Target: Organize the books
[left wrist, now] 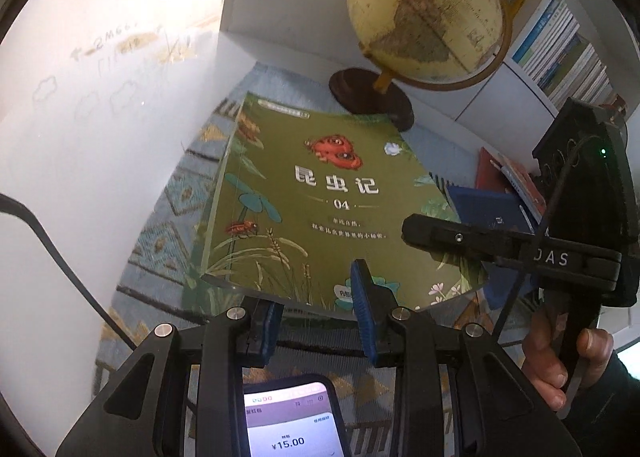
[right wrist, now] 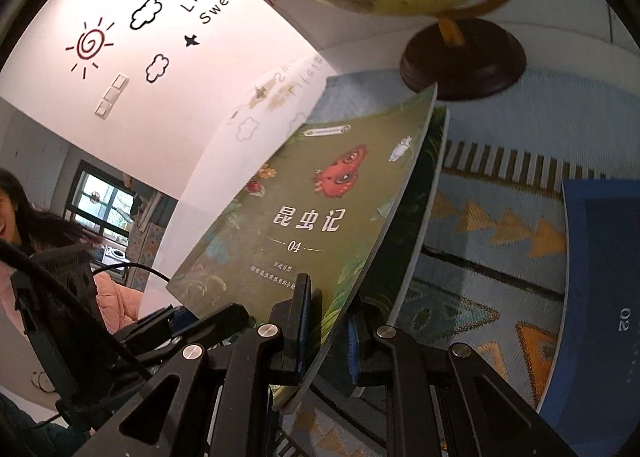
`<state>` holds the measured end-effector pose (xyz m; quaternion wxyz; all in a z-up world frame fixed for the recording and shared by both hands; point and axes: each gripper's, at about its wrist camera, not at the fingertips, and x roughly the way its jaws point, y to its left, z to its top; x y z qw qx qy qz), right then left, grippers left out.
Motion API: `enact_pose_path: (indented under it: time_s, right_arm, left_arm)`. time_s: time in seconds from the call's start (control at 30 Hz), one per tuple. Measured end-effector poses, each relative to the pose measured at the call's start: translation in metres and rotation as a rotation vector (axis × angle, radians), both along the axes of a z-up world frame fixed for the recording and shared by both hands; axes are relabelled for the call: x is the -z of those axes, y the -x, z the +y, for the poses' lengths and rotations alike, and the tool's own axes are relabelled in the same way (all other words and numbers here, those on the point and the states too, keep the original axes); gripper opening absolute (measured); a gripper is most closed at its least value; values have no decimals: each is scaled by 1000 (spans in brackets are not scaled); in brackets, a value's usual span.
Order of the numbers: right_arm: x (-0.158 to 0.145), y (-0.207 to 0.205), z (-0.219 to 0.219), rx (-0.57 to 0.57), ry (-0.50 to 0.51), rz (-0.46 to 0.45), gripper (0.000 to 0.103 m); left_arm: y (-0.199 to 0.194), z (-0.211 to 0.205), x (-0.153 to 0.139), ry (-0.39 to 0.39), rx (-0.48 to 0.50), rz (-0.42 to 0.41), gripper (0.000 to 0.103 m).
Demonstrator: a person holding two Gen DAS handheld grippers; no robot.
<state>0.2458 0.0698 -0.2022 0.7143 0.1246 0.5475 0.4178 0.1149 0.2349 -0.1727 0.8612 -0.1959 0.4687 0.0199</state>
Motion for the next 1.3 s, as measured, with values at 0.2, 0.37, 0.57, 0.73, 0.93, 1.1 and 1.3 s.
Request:
enact_pose_path:
  time_s: [0.2, 0.37, 0.57, 0.73, 0.93, 1.1, 1.3]
  right_arm:
    - [6, -2, -1, 45, -12, 27, 14]
    - [7, 2, -2, 71, -10, 29, 14]
    - [7, 9, 5, 64, 21, 16, 14]
    - [19, 12, 8, 57, 71, 29, 18]
    - [17, 18, 1, 50, 151, 35, 24]
    - [11, 25, 16, 45, 260, -57, 30]
    - [10, 39, 11, 3, 318, -20, 38]
  left_arm:
    - [2, 10, 3, 11, -32, 28, 31]
    - [6, 21, 8, 17, -58, 49, 31]
    - [17, 23, 12, -11, -59, 88, 30]
    - [28, 23, 7, -34, -65, 79, 30]
    - [32, 23, -5, -38, -60, 69, 30]
    - [33, 17, -13, -46, -44, 56, 30]
    - [37, -4, -27, -99, -1, 51, 30]
